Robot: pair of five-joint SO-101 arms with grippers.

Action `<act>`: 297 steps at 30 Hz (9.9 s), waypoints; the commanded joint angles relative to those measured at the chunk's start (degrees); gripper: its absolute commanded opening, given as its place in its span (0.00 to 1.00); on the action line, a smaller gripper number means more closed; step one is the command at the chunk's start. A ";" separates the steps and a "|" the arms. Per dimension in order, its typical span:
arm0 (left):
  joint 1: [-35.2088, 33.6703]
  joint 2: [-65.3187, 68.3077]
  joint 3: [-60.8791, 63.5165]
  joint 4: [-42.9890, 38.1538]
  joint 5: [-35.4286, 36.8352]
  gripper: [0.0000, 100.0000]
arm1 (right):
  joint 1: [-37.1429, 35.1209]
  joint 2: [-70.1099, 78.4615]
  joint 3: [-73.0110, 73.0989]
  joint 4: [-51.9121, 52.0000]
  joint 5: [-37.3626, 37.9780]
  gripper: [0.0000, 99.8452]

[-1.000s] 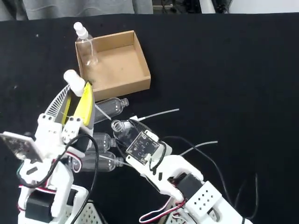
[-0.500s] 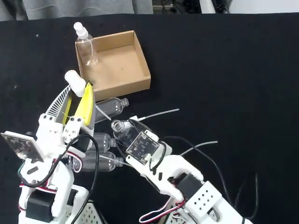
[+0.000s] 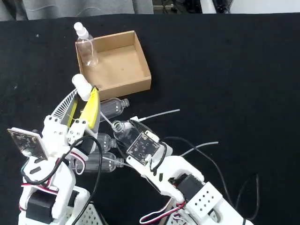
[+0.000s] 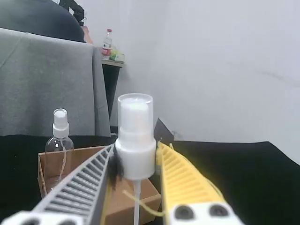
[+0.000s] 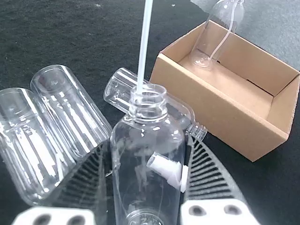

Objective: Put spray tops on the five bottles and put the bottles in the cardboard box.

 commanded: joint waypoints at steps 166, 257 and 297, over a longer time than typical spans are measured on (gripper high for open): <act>-2.24 -0.09 9.63 4.66 -0.35 0.18 | 5.36 -1.10 -0.84 -6.51 -3.78 0.09; 5.49 -0.18 10.51 5.89 -10.73 0.12 | -2.11 -1.01 -0.22 -12.84 -10.02 0.09; -28.97 -0.18 8.92 8.44 -6.86 0.12 | 5.98 -1.01 -0.22 -5.80 -10.02 0.09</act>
